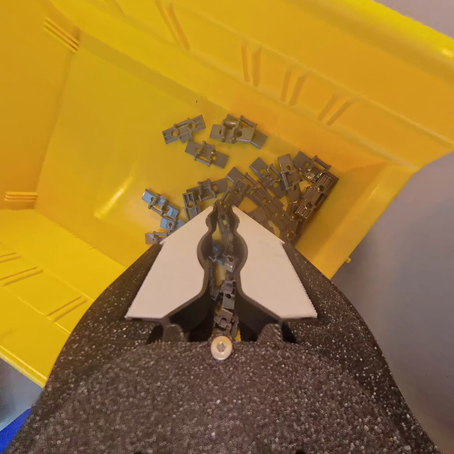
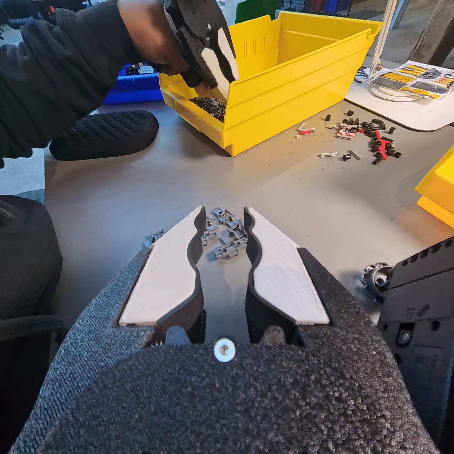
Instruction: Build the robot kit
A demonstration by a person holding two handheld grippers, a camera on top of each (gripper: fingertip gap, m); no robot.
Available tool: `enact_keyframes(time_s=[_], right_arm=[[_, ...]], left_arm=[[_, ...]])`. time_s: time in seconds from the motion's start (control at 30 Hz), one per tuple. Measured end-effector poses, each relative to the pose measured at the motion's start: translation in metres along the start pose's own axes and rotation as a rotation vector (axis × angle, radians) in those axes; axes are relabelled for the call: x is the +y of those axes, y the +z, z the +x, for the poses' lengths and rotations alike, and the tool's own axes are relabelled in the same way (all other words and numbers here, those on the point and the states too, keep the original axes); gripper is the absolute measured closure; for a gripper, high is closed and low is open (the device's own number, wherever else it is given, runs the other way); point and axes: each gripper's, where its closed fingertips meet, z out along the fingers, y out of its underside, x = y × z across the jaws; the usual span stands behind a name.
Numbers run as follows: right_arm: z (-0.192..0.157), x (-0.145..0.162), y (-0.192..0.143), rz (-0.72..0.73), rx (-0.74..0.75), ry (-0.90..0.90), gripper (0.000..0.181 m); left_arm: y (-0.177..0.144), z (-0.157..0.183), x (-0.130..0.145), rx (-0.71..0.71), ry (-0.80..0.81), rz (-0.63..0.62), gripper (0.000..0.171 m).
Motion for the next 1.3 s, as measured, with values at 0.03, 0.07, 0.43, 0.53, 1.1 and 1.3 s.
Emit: enact_keyframes(time_s=[0.03,0.07,0.43,0.53,1.1,1.3], right_arm=[[0.000,0.000,0.000,-0.001,-0.001,0.000,0.150],[-0.001,0.000,0.000,-0.001,-0.001,-0.002,0.150],[0.000,-0.005,-0.004,0.026,0.015,0.001,0.150],[-0.001,-0.007,-0.002,0.030,0.011,0.004,0.150],[-0.002,-0.004,0.000,0.029,0.004,0.009,0.150],[0.004,0.000,-0.005,0.025,0.018,0.023,0.150]], left_arm=[[-0.001,0.001,-0.001,0.000,0.006,0.007,0.165],[-0.004,0.000,-0.002,-0.008,0.010,0.017,0.165],[-0.078,0.126,-0.058,0.535,0.132,0.487,0.165],[-0.062,0.160,-0.058,0.528,0.189,0.480,0.163],[0.010,0.004,-0.006,0.034,-0.040,0.038,0.149],[0.014,0.011,-0.001,0.117,-0.021,-0.006,0.161]])
